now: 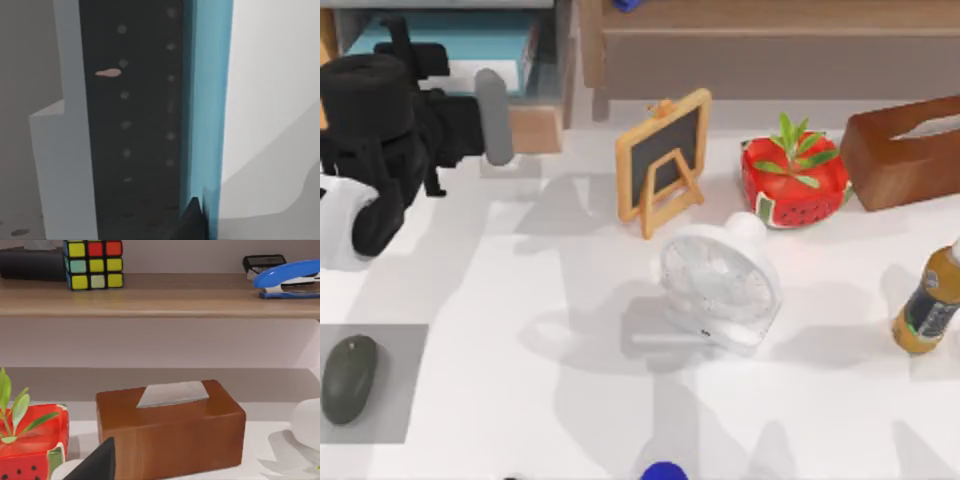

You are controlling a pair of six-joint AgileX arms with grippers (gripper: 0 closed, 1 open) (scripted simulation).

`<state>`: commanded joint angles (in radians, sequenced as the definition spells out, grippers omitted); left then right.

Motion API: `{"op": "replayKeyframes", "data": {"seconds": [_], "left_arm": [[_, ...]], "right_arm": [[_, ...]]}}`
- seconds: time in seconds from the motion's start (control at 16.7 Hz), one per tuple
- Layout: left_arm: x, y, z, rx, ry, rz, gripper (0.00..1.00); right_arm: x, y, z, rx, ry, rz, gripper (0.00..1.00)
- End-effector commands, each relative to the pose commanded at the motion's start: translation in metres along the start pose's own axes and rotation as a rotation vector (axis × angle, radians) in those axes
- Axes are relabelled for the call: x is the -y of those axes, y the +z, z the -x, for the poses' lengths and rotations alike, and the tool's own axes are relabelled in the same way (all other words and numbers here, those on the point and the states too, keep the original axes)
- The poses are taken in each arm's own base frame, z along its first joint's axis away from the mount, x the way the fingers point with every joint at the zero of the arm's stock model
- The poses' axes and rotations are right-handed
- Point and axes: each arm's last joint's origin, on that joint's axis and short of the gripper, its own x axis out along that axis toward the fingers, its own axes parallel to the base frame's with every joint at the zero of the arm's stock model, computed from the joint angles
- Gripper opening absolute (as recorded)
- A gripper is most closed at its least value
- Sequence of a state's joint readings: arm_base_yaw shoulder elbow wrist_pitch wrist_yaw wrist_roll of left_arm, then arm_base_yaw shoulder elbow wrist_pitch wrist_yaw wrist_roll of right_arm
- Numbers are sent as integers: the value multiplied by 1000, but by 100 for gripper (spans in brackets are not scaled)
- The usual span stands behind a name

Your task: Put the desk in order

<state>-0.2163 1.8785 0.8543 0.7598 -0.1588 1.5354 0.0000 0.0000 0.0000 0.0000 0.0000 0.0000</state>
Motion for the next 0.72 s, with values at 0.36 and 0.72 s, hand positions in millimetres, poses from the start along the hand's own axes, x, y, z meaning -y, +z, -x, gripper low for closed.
{"op": "replayKeyframes", "data": {"seconds": [0.36, 0.72], "left_arm": [[0, 0, 0, 0, 0, 0, 90], [0, 0, 0, 0, 0, 0, 100]], "right_arm": [[0, 0, 0, 0, 0, 0, 100], [0, 0, 0, 0, 0, 0, 100]]}}
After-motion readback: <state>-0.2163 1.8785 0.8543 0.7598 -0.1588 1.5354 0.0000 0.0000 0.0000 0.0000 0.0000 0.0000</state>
